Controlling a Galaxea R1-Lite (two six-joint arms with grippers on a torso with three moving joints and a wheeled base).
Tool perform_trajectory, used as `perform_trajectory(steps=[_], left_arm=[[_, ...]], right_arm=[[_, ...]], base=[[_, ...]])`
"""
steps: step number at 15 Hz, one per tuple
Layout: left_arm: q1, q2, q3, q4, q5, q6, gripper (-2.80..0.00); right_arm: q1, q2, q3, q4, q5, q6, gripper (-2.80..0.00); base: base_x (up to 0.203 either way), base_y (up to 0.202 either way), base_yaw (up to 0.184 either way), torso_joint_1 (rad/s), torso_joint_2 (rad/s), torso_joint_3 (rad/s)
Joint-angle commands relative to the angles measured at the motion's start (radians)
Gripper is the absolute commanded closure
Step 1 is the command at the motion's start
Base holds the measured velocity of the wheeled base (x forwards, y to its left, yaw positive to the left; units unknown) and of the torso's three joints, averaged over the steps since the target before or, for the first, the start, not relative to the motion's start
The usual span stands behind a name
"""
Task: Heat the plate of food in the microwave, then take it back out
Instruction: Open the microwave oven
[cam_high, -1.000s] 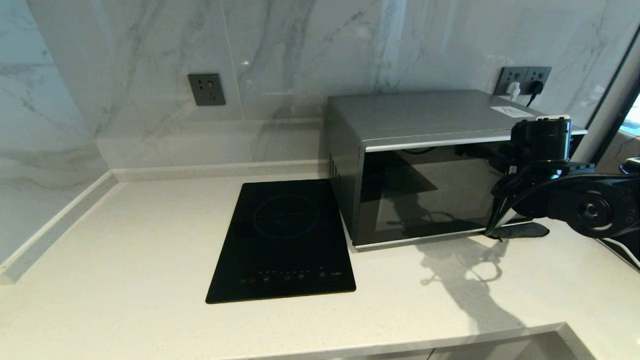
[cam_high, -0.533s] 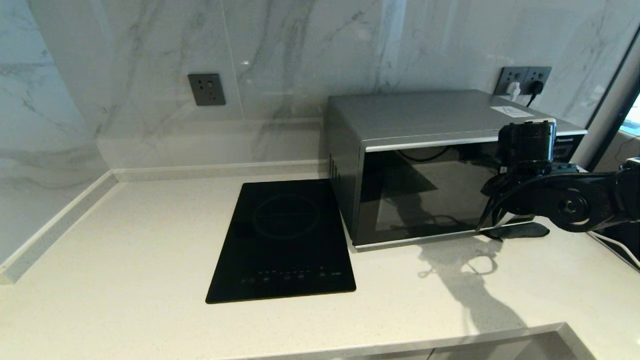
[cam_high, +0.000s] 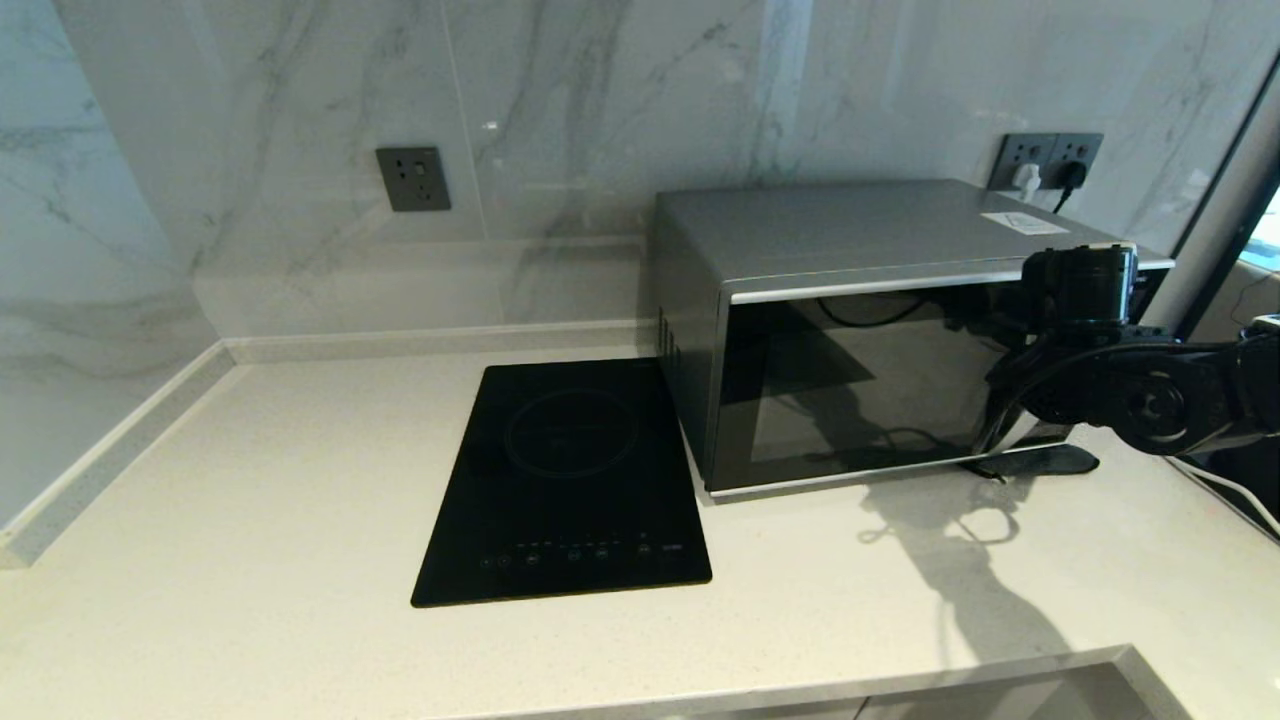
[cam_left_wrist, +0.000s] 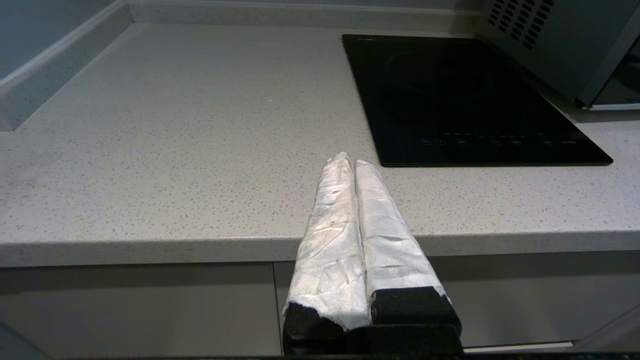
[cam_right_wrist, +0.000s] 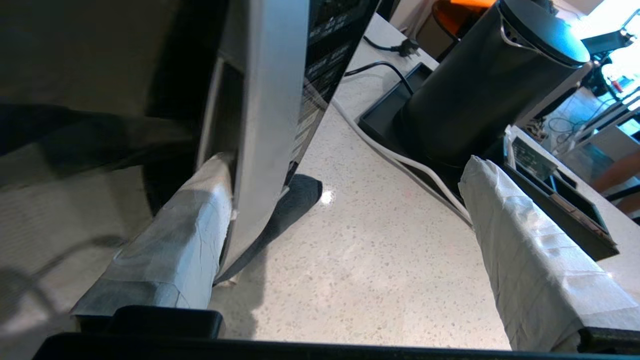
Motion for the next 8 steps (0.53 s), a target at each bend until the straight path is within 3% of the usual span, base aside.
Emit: perform_trajectory(steps=[1,4,5,8], left_arm=[[0.000,0.002,0.000,-0.001,0.000,-0.001,0.00],[0.000,0.002,0.000,-0.001,0.000,-0.001,0.00],[0.000,0.002,0.000,-0.001,0.000,-0.001,0.00],[0.000,0.002,0.000,-0.001,0.000,-0.001,0.00]], right_arm=[[-0.016,-0.003,0.003,-0.002,0.010,0.001,-2.80],[-0.017,-0.004,0.006,-0.004,0.011,0.002,-2.80],[-0.017,-0.007,0.008,-0.003,0.011,0.001,0.00],[-0.017,-0.013,0.016,-0.004,0.011,0.001,0.00]], base=[[0.000,0.000,0.000,0.000,0.00,0.000],[0.000,0.000,0.000,0.000,0.00,0.000],[0.000,0.000,0.000,0.000,0.00,0.000],[0.000,0.000,0.000,0.000,0.00,0.000]])
